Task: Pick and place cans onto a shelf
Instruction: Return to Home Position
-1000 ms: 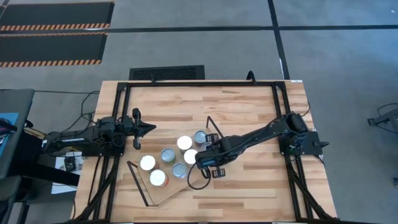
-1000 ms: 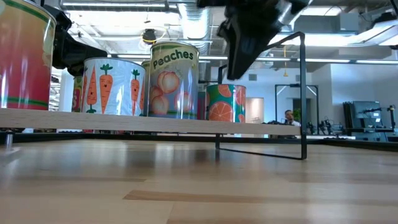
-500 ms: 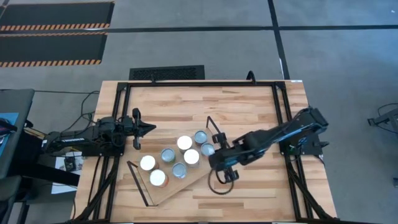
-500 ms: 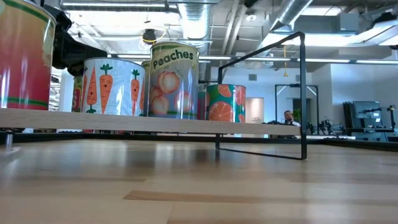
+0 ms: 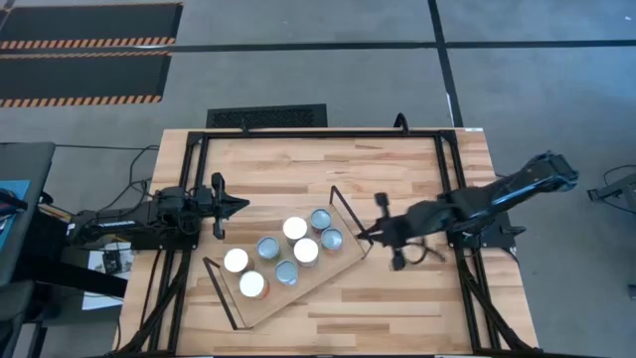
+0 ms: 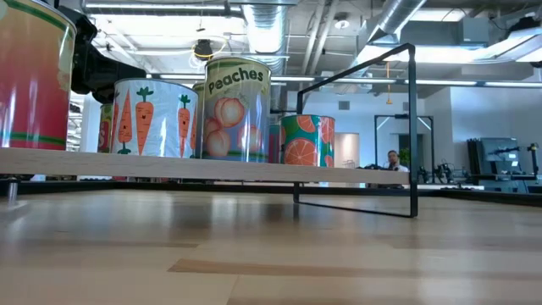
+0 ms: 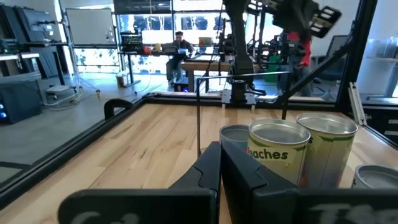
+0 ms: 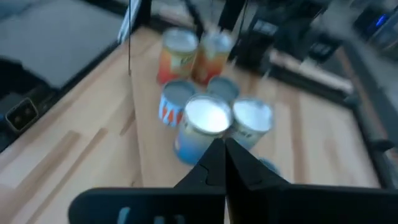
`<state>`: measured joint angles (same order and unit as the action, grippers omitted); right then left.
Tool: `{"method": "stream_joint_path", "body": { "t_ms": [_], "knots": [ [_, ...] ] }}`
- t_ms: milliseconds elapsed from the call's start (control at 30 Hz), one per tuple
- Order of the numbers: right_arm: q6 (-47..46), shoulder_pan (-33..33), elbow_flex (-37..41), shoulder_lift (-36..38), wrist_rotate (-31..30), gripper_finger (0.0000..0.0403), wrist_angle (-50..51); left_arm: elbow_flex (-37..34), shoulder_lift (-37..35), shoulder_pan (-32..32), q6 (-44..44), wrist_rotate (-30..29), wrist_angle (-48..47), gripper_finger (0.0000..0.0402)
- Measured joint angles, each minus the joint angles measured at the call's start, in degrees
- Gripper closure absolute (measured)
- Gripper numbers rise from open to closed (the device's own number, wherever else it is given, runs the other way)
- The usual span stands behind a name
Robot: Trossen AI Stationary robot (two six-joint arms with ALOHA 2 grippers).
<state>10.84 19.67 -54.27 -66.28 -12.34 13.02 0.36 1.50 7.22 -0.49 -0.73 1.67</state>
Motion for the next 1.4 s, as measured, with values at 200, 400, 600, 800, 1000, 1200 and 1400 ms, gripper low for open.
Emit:
{"method": "stream_joint_path", "body": {
  "t_ms": [200, 400, 600, 800, 1000, 1200, 1400],
  "knots": [
    [1.7, -4.9, 14.6, 14.1, -0.4, 0.0399, -10.7, 0.0, 0.0, 0.0, -0.3, -0.2, 0.1, 0.0401],
    [1.8, -11.5, 26.0, 27.1, 0.4, 0.0396, -16.1, 0.0, 0.0, 0.0, -0.3, -1.3, 0.2, 0.0401],
    [1.7, -16.4, 35.5, 38.4, 0.9, 0.0399, -19.8, 0.0, 0.0, 0.0, -1.9, -1.1, 0.2, 0.0401],
    [1.2, -18.4, 43.7, 49.1, 0.8, 0.0399, -22.3, 0.0, 0.0, 0.0, -2.2, -1.4, 0.2, 0.0401],
    [-0.1, -18.4, 50.2, 60.6, -0.1, 0.0399, -21.6, 0.0, 0.0, 0.0, -1.7, -2.5, 0.4, 0.0401],
    [-0.8, -18.3, 53.8, 66.1, -5.0, 0.04, -19.1, 0.0, 0.0, 0.0, -1.7, -2.3, 0.4, 0.0401],
    [-3.3, -18.4, 53.8, 66.3, -6.3, 0.0397, -17.9, 0.0, 0.0, 0.0, -2.1, -2.5, 0.4, 0.0401]
  ]
}}
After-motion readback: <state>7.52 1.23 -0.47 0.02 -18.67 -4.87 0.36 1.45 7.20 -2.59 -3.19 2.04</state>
